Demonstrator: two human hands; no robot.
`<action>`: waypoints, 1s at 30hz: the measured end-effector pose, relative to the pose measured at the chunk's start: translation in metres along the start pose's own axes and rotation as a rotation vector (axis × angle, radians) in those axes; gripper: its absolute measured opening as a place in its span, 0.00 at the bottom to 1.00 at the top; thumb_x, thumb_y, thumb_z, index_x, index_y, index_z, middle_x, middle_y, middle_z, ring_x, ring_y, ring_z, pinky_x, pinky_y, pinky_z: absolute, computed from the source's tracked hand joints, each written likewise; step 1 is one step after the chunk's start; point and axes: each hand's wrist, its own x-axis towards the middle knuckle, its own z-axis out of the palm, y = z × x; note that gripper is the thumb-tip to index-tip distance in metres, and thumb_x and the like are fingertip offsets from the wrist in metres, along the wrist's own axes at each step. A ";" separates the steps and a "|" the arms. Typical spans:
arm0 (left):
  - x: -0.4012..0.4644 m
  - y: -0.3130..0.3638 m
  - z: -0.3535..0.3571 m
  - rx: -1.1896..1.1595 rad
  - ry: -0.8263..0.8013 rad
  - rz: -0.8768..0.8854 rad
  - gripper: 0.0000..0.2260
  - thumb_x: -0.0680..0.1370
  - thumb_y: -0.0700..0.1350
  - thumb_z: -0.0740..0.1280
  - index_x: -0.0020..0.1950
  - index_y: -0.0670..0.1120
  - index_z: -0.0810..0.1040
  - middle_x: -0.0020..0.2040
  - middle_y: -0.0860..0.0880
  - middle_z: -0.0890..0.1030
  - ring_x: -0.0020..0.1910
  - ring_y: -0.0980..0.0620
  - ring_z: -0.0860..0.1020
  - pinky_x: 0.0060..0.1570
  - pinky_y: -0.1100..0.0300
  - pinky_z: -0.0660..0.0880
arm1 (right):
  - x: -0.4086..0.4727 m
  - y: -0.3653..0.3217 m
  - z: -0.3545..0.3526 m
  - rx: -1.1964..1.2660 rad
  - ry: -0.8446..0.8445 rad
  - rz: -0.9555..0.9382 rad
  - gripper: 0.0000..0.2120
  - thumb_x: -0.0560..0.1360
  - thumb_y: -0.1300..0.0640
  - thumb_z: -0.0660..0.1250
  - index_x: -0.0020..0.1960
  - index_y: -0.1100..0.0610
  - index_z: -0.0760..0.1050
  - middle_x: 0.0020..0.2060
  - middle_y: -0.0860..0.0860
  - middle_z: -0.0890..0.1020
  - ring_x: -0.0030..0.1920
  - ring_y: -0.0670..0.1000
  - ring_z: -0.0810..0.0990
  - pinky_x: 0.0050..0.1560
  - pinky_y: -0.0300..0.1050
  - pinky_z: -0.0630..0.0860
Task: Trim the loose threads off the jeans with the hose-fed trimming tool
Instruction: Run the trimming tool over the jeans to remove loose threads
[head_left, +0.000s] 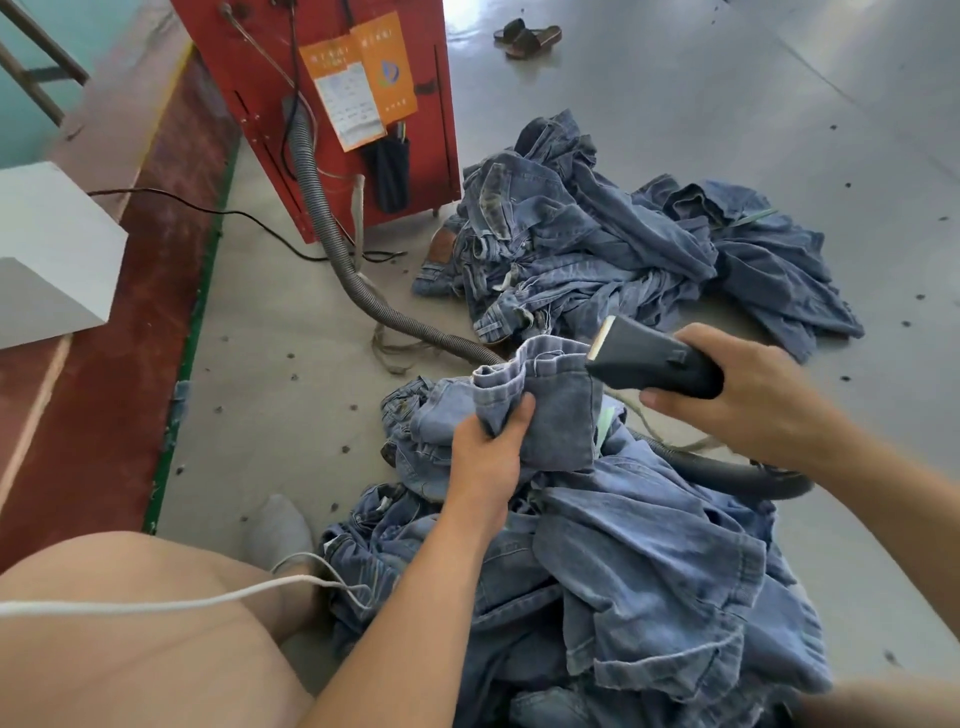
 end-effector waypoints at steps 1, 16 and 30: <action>-0.002 -0.001 0.001 0.019 -0.032 0.006 0.08 0.82 0.45 0.70 0.48 0.56 0.88 0.51 0.50 0.88 0.53 0.52 0.86 0.48 0.61 0.82 | 0.000 -0.002 0.003 -0.031 -0.046 -0.016 0.14 0.72 0.42 0.76 0.51 0.43 0.75 0.37 0.41 0.80 0.38 0.41 0.77 0.39 0.42 0.72; -0.006 -0.003 -0.008 -0.177 -0.278 -0.089 0.13 0.80 0.41 0.67 0.60 0.52 0.86 0.63 0.46 0.84 0.64 0.48 0.81 0.58 0.56 0.80 | 0.012 -0.003 0.010 0.009 -0.027 0.010 0.14 0.73 0.40 0.75 0.49 0.45 0.74 0.36 0.44 0.80 0.38 0.43 0.78 0.38 0.46 0.72; -0.013 0.002 -0.003 0.489 -0.126 0.232 0.12 0.78 0.35 0.71 0.57 0.49 0.79 0.54 0.44 0.81 0.58 0.47 0.79 0.60 0.47 0.78 | 0.008 -0.017 -0.009 0.141 -0.064 -0.035 0.14 0.72 0.42 0.78 0.52 0.42 0.77 0.37 0.40 0.82 0.38 0.43 0.81 0.40 0.44 0.75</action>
